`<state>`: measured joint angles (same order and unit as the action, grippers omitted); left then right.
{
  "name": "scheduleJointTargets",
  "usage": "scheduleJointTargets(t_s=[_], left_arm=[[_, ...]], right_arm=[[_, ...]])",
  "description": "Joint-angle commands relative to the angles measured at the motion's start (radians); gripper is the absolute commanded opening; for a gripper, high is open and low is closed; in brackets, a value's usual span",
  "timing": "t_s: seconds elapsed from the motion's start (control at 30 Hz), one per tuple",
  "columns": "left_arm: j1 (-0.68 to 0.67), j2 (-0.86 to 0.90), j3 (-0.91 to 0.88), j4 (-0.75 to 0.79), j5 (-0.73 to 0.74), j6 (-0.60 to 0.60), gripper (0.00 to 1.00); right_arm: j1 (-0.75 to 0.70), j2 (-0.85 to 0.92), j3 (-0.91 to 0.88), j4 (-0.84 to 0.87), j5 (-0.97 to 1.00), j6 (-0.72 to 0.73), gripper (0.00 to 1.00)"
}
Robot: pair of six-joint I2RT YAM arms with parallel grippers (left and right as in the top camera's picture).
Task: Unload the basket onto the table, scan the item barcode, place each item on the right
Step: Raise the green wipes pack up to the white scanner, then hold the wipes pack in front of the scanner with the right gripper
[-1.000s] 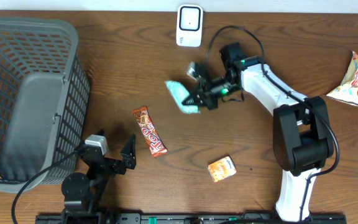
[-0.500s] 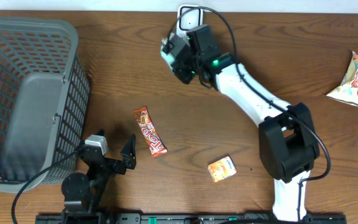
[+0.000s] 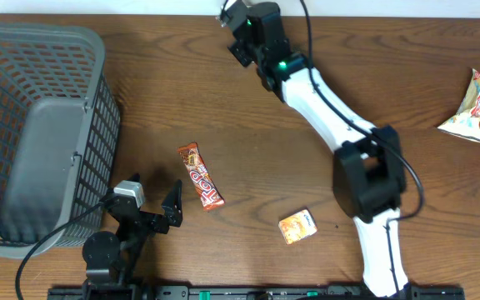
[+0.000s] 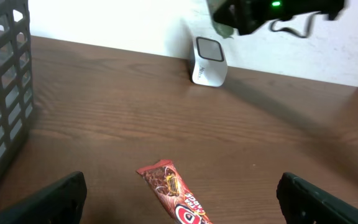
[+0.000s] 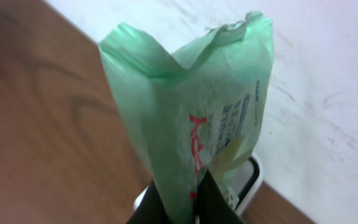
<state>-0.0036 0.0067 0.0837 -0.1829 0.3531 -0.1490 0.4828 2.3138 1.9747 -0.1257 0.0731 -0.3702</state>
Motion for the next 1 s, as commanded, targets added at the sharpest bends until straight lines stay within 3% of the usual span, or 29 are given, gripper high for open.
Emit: scheduleJointTargets(t_s=[0.0,0.2,0.6,0.8,0.97], left_arm=[[0.002,-0.001,-0.016,-0.025,-0.002,0.017,0.98],[0.002,-0.001,-0.016,-0.025,-0.002,0.017,0.98],[0.002,-0.001,-0.016,-0.025,-0.002,0.017,0.98],[0.002,-0.001,-0.016,-0.025,-0.002,0.017,0.98],[0.002,-0.001,-0.016,-0.025,-0.002,0.017,0.98]], right_arm=[[0.0,0.123,0.153,-0.026,0.094,-0.021,0.01],[0.0,0.256,0.323,-0.092,0.199,-0.045,0.01],[-0.001,0.277,0.329,-0.102,0.243,-0.093,0.01],[-0.003,0.278,0.329,-0.112,0.228,-0.219,0.01],[-0.004,0.283,0.329,-0.154,0.165,-0.241,0.01]])
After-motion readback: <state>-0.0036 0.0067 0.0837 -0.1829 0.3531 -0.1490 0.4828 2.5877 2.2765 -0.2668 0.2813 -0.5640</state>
